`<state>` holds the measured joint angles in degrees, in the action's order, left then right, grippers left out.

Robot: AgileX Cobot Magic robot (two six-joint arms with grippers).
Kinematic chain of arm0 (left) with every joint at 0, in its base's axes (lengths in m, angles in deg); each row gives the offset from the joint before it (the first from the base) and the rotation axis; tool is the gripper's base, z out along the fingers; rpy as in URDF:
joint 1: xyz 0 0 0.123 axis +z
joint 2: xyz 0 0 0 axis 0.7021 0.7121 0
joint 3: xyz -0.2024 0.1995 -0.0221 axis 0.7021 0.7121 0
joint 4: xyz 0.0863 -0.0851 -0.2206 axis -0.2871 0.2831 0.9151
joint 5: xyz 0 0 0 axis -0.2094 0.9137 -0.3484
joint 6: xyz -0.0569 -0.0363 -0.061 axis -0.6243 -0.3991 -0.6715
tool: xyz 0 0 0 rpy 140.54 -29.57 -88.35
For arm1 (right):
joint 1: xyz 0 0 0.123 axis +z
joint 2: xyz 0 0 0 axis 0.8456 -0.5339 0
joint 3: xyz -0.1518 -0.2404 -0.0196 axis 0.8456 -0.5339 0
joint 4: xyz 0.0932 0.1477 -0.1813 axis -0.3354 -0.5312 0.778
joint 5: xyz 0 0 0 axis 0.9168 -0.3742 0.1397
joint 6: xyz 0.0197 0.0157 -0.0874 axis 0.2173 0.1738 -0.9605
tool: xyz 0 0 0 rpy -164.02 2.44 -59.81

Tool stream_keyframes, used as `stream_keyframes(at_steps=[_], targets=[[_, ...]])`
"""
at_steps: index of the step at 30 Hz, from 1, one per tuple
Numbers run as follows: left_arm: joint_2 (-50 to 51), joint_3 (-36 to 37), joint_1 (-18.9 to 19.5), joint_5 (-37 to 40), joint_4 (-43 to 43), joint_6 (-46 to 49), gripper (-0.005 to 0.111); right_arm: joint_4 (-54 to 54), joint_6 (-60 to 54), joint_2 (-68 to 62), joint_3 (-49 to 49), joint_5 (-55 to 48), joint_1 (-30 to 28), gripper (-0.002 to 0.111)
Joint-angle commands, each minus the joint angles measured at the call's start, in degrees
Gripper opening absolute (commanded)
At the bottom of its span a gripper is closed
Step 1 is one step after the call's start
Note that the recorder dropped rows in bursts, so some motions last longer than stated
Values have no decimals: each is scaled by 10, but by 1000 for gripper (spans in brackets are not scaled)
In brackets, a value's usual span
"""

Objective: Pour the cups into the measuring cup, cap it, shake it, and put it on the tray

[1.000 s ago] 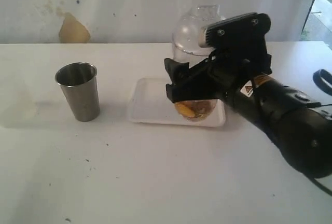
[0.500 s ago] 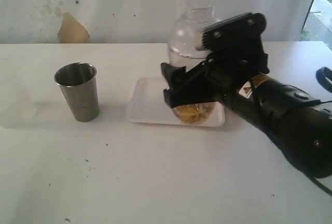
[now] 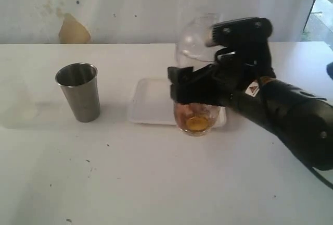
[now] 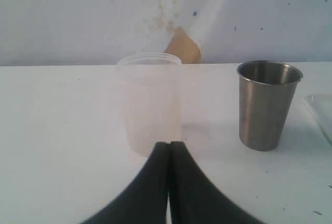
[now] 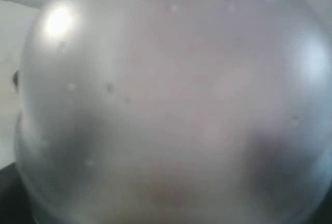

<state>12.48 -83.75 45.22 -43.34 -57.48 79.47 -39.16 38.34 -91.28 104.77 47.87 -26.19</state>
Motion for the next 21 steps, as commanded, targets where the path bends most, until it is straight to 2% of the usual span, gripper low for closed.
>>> stream_keyframes(at_steps=[1, 2, 4, 5, 6, 7, 8, 9, 11, 12, 14, 15, 17, 18, 19, 20, 21], targets=[[-2, 3, -1, -1, -1, 0, 0, 205, 49, 7, 5, -1, 12, 0], [-2, 3, 1, -1, -1, 0, 0, 190, 34, 7, 6, -10, 16, 0], [-2, 3, 1, -1, -1, 0, 0, -73, 14, 7, -4, 50, -11, 0], [-2, 3, 1, -1, -1, 0, 0, -113, 42, 7, -8, 70, -14, 0], [-2, 3, 1, -1, -1, 0, 0, -27, 56, 7, -8, 68, -8, 0], [-2, 3, 1, -1, -1, 0, 0, 123, 54, 10, -3, 38, 2, 0], [-2, 3, 1, -1, -1, 0, 0, 195, 51, 11, 1, 7, 6, 0], [-2, 3, 1, -1, -1, 0, 0, 141, 34, 11, 4, -5, 3, 0], [-2, 3, -1, -1, -1, 0, 0, -69, 33, 11, -7, 40, -19, 0], [-2, 3, -1, -1, -1, 0, 0, -59, 40, 12, -8, 49, -19, 0], [-2, 3, -1, -1, -1, 0, 0, 136, 28, 16, -7, 12, -2, 0], [-2, 3, -1, -1, -1, 0, 0, 147, 20, 16, -7, 5, -2, 0], [-2, 3, -1, -1, -1, 0, 0, -18, 27, 15, -13, 29, -20, 0], [-2, 3, -1, -1, -1, 0, 0, -62, 48, 15, -17, 47, -23, 0], [-2, 3, -1, -1, -1, 0, 0, 8, 60, 16, -16, 38, -13, 0], [-2, 3, -1, -1, -1, 0, 0, 144, 56, 17, -11, 14, -1, 0], [-2, 3, -1, -1, -1, 0, 0, 208, 48, 17, -9, -6, 12, 0]])
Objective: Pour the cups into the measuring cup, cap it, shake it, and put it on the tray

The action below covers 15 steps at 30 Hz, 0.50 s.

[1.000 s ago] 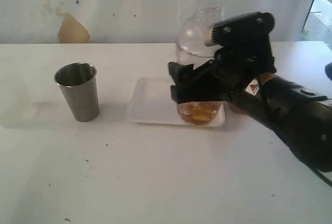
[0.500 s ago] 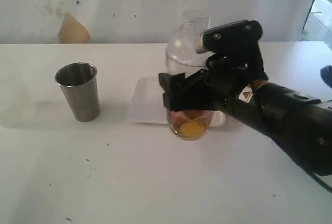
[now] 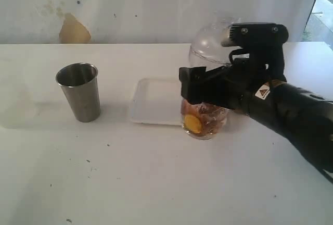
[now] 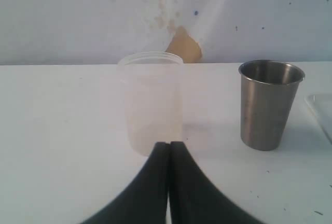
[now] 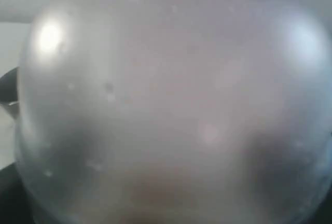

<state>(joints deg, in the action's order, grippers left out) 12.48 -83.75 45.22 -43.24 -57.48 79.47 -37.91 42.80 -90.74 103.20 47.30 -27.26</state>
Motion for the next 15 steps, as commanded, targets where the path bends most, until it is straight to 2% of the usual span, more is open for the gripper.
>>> stream_keyframes(at_steps=[1, 2, 3, 4, 5, 6, 7, 8, 10, 11, 12, 13, 14, 15], targets=[[-2, 3, -1, -2, -1, 0, 0, 144, -13, 12, 7, 8, 20, 0], [-2, 3, -1, -2, -1, 0, 0, 41, -25, 12, 4, 29, 8, 0], [-2, 3, -1, -2, -1, 0, 0, -102, 8, 12, -2, 68, -2, 0], [-2, 3, -1, -2, -1, 0, 0, -79, 26, 12, -2, 78, 0, 0], [-2, 3, -1, -2, -1, 0, 0, 29, 25, 12, 2, 65, 7, 0], [-2, 3, -1, -2, -1, 0, 0, 211, 21, 13, 12, 13, 21, 0], [-2, 3, -1, -2, -1, 0, 0, 243, 18, 17, 19, -22, 24, 0], [-2, 3, -1, -2, -1, 0, 0, 167, 6, 17, 22, -30, 14, 0], [-2, 3, -1, -2, -1, 0, 0, -82, 53, 18, 8, 38, -6, 0], [-2, 3, -1, -2, -1, 0, 0, -13, 75, 18, 5, 59, 4, 0], [-2, 3, -1, -2, -1, 0, 0, 143, 64, 18, 10, 42, 21, 0], [-2, 3, -1, -2, -1, 0, 0, 227, 57, 19, 16, 9, 33, 0], [-2, 3, -1, -2, -1, 0, 0, 84, -16, 20, 22, -19, 22, 0], [-2, 3, -1, -2, -1, 0, 0, -44, -38, 21, 17, 4, 3, 0]])
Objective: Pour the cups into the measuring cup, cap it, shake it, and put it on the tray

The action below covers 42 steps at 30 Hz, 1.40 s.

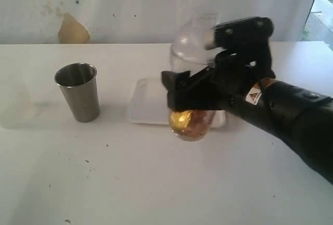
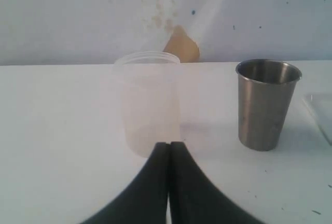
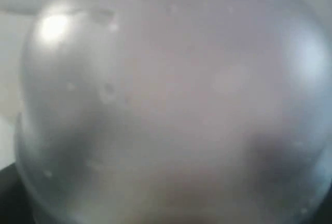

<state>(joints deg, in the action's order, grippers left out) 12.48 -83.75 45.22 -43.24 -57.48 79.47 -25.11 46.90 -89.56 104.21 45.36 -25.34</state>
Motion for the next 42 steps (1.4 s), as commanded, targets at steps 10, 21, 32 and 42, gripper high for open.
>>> stream_keyframes(at_steps=[10, 21, 32, 42], targets=[[-2, 3, 0, -2, -1, 0, 0, -303, -170, 24, 8, 80, 0, 0], [-2, 3, 0, -2, -1, 0, 0, -129, -164, 31, 28, -16, 36, 0], [-2, 3, 0, -2, -3, 34, 0, -186, -225, 50, 28, -8, 25, 0], [-2, 3, 0, -40, -38, 120, 0, -186, -243, 50, 28, -15, 24, 0]])
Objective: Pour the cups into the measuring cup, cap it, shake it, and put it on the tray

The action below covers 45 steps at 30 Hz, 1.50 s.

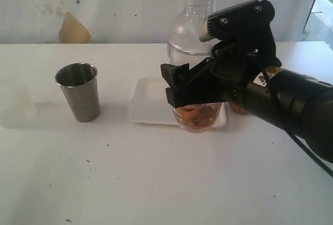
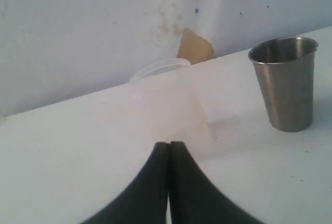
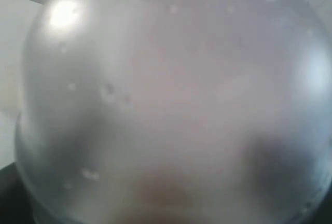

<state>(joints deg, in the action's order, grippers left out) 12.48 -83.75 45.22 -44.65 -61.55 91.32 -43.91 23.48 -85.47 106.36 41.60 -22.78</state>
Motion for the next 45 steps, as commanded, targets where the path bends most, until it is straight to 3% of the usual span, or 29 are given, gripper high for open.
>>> stream_keyframes(at_steps=[1, 8, 13, 15, 19, 20, 21, 24, 31, 36, 45], targets=[[-2, 3, 0, -33, 25, -17, 0, 2, -9, 9, 6, 22, -2, 0], [-2, 3, 0, -154, 192, -185, 0, 2, -12, 9, 6, 19, -2, 0], [1, 3, 0, -189, 198, -256, 2, 2, -12, 9, 6, 20, -2, 0], [61, -27, 0, -176, 197, -274, 10, 2, -12, 9, 6, 21, -2, 0], [237, -160, 0, -179, 140, -266, 43, 2, -12, 9, 6, 5, -2, 0], [310, -215, 0, -166, 138, -258, 54, 2, -7, 9, 6, 4, -2, 0], [347, -244, 0, -151, 136, -249, 57, 2, -7, 9, 6, 4, -2, 0], [527, -400, 0, 10, 94, -177, 58, 2, -7, 9, 6, 0, -2, 0], [864, -764, 0, 408, -34, -150, 58, 2, -7, 9, 6, 11, -2, 0], [956, -852, -1, 488, 33, -90, 58, 2, -7, 9, 7, 15, -2, 0], [1021, -865, -8, 473, 43, -6, 58, 2, -7, 9, 7, 14, -2, 0]])
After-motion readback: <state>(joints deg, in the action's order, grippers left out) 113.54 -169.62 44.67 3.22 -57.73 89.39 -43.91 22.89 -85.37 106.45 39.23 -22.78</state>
